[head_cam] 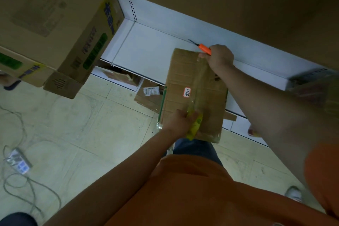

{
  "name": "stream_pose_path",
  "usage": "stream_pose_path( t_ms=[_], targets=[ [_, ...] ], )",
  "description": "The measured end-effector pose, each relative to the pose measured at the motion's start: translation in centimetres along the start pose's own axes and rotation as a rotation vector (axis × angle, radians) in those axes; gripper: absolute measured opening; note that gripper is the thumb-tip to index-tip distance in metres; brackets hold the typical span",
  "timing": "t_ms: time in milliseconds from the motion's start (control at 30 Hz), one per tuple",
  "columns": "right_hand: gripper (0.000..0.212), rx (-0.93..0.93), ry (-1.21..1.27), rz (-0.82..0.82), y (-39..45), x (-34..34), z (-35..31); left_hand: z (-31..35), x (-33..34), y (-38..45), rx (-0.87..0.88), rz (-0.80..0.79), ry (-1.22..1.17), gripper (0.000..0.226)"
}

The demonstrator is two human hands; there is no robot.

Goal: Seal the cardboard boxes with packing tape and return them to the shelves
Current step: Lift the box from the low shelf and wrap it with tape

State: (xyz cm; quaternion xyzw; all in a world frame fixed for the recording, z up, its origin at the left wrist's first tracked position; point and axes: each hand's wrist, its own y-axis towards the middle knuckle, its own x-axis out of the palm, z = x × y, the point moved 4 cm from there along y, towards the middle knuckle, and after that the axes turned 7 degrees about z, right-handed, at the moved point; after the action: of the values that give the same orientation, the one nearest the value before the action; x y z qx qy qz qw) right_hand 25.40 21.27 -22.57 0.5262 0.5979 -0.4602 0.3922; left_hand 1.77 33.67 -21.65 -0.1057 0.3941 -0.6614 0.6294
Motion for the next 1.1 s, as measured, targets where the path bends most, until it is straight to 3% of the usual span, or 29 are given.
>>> stream_pose_path(
  t_ms=[100,200,433,600,867,967,1100],
  targets=[
    [0.056,-0.161,0.071,-0.039,-1.9,0.3,0.7,-0.5,1.4,-0.2,-0.091,-0.076,0.019,0.037],
    [0.068,-0.284,0.024,-0.057,-3.6,1.0,0.9,-1.5,1.6,-0.3,-0.188,-0.105,-0.007,0.046],
    [0.099,-0.272,-0.16,-0.107,-4.3,2.1,0.5,-1.9,0.8,-0.9,-0.188,-0.115,0.048,0.049],
    [0.089,-0.232,-0.153,-0.118,-2.8,2.3,0.7,-0.5,-0.1,-1.3,-0.141,0.005,0.028,0.043],
    [0.083,-0.136,-0.157,-0.083,-1.2,2.8,1.6,1.4,-0.1,-0.5,-0.122,-0.064,0.054,0.051],
    [0.082,-0.068,-0.129,-0.056,0.1,2.5,1.0,2.8,-1.8,0.4,-0.047,-0.029,0.025,0.044],
    [0.075,0.02,-0.152,-0.073,2.1,1.8,-0.7,4.7,-4.7,1.6,0.09,0.052,0.194,0.048]
  ],
)
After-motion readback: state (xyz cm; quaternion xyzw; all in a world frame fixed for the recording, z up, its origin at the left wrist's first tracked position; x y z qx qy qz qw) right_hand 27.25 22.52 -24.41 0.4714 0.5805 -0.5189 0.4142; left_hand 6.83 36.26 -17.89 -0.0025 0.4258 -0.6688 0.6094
